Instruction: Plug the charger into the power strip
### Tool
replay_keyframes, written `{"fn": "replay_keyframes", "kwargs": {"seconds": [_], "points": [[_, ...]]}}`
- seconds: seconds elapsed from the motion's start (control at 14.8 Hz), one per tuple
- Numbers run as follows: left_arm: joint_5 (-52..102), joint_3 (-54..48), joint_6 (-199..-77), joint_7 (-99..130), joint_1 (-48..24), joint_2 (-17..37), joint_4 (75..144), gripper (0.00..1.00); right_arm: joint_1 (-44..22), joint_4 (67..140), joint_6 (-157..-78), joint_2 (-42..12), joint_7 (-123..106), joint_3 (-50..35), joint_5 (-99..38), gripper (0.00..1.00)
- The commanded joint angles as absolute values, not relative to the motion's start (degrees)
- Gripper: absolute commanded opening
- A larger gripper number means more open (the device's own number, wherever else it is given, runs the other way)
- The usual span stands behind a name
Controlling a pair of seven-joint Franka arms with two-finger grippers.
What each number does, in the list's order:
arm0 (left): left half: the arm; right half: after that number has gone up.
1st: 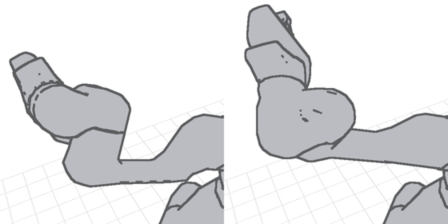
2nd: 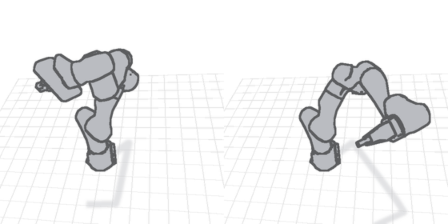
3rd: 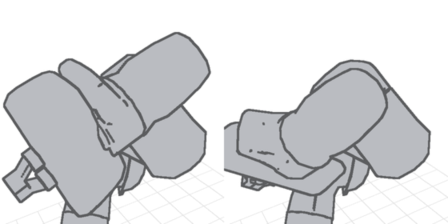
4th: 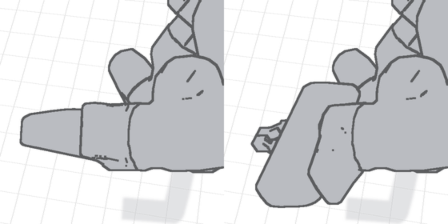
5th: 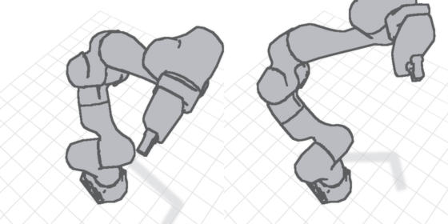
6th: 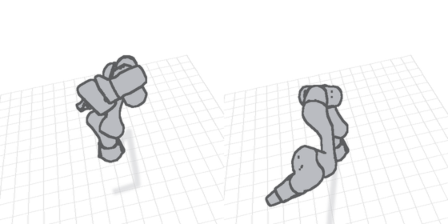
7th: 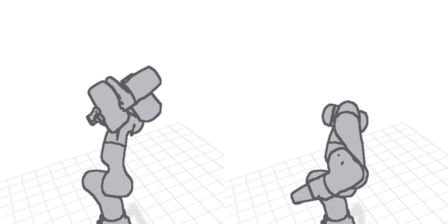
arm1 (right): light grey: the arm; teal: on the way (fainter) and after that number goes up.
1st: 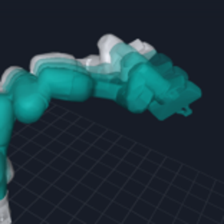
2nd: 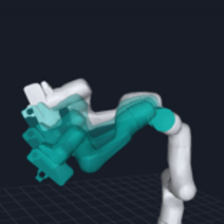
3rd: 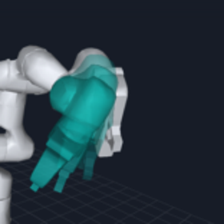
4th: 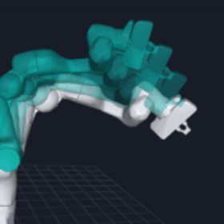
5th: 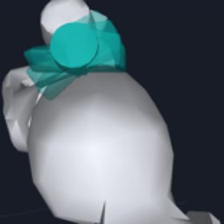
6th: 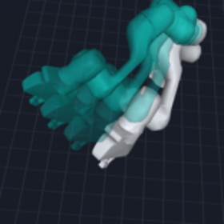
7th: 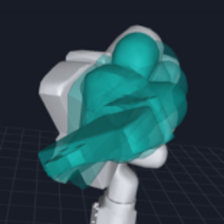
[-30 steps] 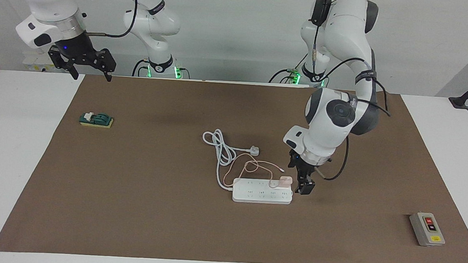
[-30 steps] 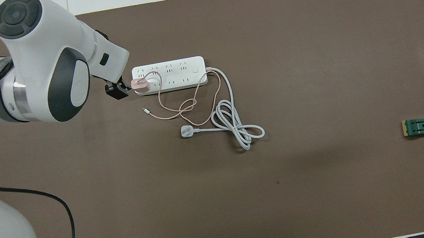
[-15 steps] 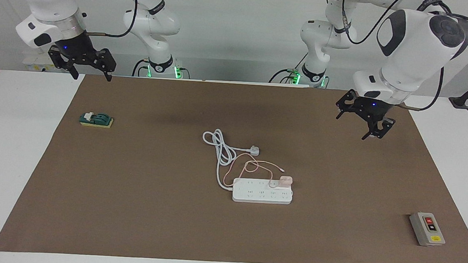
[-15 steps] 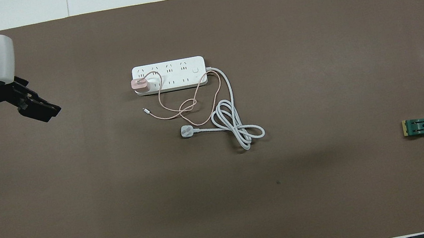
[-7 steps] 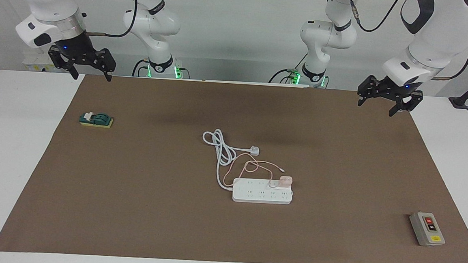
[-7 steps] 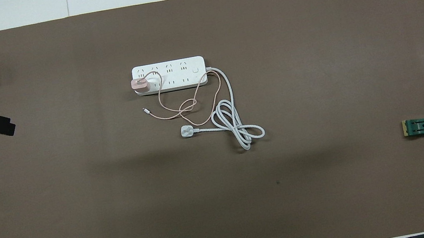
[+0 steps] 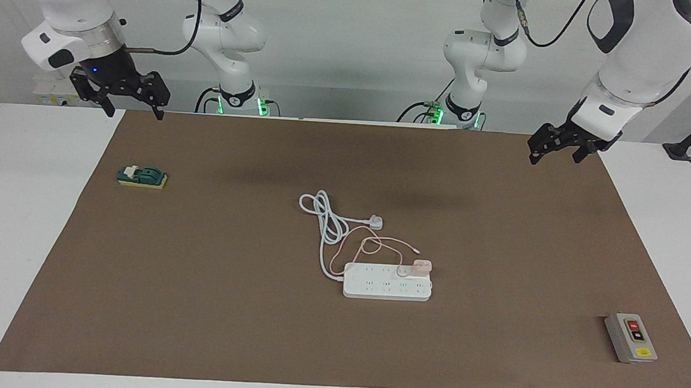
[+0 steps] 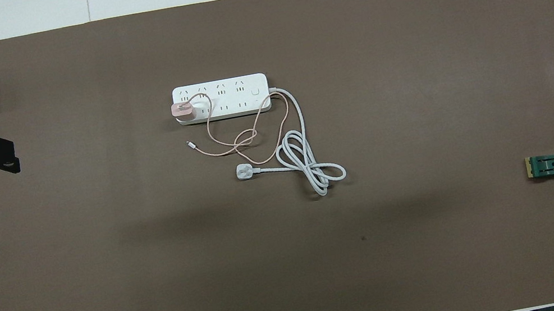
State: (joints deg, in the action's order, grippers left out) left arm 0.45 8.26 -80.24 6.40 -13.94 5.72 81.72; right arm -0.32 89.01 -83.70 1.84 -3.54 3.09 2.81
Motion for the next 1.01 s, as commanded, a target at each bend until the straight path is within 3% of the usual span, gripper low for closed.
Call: {"fn": "replay_keyframes", "kwargs": {"seconds": [0.0,0.41,0.61,0.95], "points": [[-0.44,8.17,-77.53,7.13,-14.24,1.85,85.34,1.00,0.44,90.79,-84.11,3.34,-5.01,2.64,3.60,1.00],[-0.35,6.51,-73.74,7.38,-13.19,-0.53,87.18,1.00,0.44,90.70,-84.20,3.34,-5.10,2.64,3.52,1.00],[-0.26,-1.13,-75.14,4.58,-3.80,-1.05,88.24,1.00,0.44,90.70,-84.20,3.34,-5.10,2.64,3.52,1.00],[-0.35,-1.32,-77.96,4.22,-3.16,-0.53,88.15,1.00,0.44,90.70,-84.11,3.34,-5.10,2.64,3.52,1.00]]}}
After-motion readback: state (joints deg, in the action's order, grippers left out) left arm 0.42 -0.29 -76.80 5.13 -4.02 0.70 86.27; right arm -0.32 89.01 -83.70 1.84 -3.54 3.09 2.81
